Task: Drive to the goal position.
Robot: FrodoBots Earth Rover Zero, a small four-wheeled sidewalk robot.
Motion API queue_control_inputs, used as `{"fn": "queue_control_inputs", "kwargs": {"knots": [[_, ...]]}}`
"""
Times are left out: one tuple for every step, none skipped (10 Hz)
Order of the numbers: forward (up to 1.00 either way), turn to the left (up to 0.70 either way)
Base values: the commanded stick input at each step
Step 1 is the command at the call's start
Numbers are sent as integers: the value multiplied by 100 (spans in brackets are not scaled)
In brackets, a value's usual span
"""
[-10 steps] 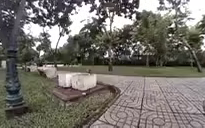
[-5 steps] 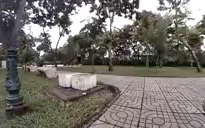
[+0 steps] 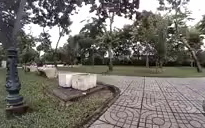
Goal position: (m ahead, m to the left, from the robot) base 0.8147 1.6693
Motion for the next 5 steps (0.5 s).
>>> {"fn": "queue_control_inputs", "kwargs": {"knots": [[0,-45],[0,-45],[46,-33],[70,-27],[70,-27]]}}
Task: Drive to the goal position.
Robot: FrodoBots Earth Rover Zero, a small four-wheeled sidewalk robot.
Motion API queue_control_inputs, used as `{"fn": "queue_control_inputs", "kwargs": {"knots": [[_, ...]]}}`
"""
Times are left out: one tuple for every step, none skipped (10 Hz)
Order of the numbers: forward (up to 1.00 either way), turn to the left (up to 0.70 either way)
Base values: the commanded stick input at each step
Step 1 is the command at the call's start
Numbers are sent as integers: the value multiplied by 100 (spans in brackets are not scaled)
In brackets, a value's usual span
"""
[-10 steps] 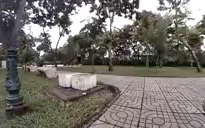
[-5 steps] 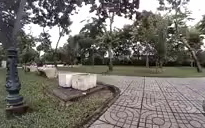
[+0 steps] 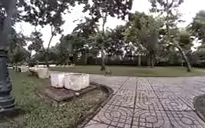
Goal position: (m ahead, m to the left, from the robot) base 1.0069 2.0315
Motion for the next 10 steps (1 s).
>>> {"fn": "queue_control_inputs", "kwargs": {"knots": [[70,-27],[70,-27],[70,-27],[70,-27],[70,-27],[70,-27],[70,-27],[70,-13],[70,0],[70,0]]}}
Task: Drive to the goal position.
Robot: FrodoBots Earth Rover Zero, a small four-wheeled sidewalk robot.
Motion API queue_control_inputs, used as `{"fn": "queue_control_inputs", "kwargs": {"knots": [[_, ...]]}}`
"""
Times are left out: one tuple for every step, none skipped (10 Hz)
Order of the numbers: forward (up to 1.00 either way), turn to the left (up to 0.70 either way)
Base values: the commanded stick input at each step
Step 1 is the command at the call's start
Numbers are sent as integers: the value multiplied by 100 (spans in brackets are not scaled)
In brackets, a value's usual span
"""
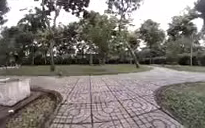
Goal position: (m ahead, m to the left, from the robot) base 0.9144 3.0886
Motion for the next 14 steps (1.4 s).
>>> {"fn": "queue_control_inputs", "kwargs": {"knots": [[70,0],[70,0],[70,0],[70,16],[70,27],[70,27],[70,27],[70,27],[70,27],[70,27],[70,27],[70,27],[70,27],[70,27]]}}
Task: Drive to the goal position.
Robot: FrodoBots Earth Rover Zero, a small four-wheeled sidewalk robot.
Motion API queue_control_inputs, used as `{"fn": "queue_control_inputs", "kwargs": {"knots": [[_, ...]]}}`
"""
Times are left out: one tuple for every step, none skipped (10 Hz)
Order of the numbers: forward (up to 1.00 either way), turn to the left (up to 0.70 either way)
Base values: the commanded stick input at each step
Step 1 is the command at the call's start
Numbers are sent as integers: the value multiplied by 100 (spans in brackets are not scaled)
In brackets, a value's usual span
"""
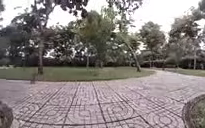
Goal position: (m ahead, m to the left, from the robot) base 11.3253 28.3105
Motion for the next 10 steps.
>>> {"fn": "queue_control_inputs", "kwargs": {"knots": [[70,27],[70,27],[70,27],[70,27],[15,41],[0,0],[0,0],[0,0],[0,0],[0,0]]}}
